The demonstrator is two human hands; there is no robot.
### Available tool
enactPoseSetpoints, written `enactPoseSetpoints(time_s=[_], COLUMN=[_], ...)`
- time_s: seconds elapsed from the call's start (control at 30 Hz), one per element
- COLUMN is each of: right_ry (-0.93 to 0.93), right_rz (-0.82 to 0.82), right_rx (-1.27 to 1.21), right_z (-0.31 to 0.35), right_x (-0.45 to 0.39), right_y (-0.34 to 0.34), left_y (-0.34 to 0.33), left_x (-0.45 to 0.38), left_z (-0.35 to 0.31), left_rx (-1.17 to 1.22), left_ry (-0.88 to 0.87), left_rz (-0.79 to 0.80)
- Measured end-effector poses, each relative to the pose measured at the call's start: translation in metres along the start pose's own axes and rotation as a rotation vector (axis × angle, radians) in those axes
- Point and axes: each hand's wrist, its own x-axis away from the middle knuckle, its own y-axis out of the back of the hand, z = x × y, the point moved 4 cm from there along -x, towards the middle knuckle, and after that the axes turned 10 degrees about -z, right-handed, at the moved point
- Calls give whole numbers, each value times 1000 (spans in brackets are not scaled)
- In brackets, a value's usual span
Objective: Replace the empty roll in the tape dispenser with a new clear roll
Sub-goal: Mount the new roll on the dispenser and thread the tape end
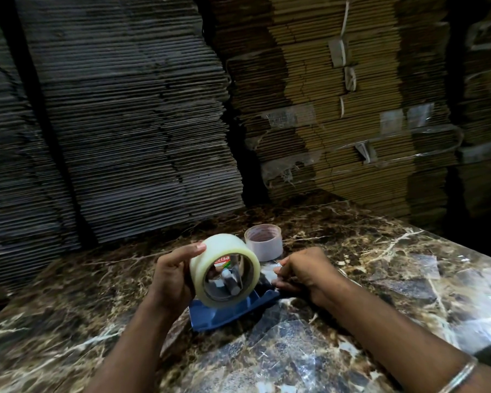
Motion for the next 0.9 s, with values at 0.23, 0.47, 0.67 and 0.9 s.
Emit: enactPoseSetpoints(time_s=[0.23, 0.47, 0.67, 0.9], right_ry=[45, 98, 61, 52], right_rz=[-16, 44, 121, 173], right_rx=[-22, -59, -134, -160], right_z=[1, 2, 1, 0], right_x=[1, 5, 6, 9], right_y=[2, 11, 4, 0], left_y=[-8, -2, 2, 6], left_x=[9, 12, 15, 12], left_z=[-2, -5, -7, -5], left_rx=[38, 126, 153, 209], left_ry=[62, 35, -22, -12], left_rz=[35, 14, 47, 5])
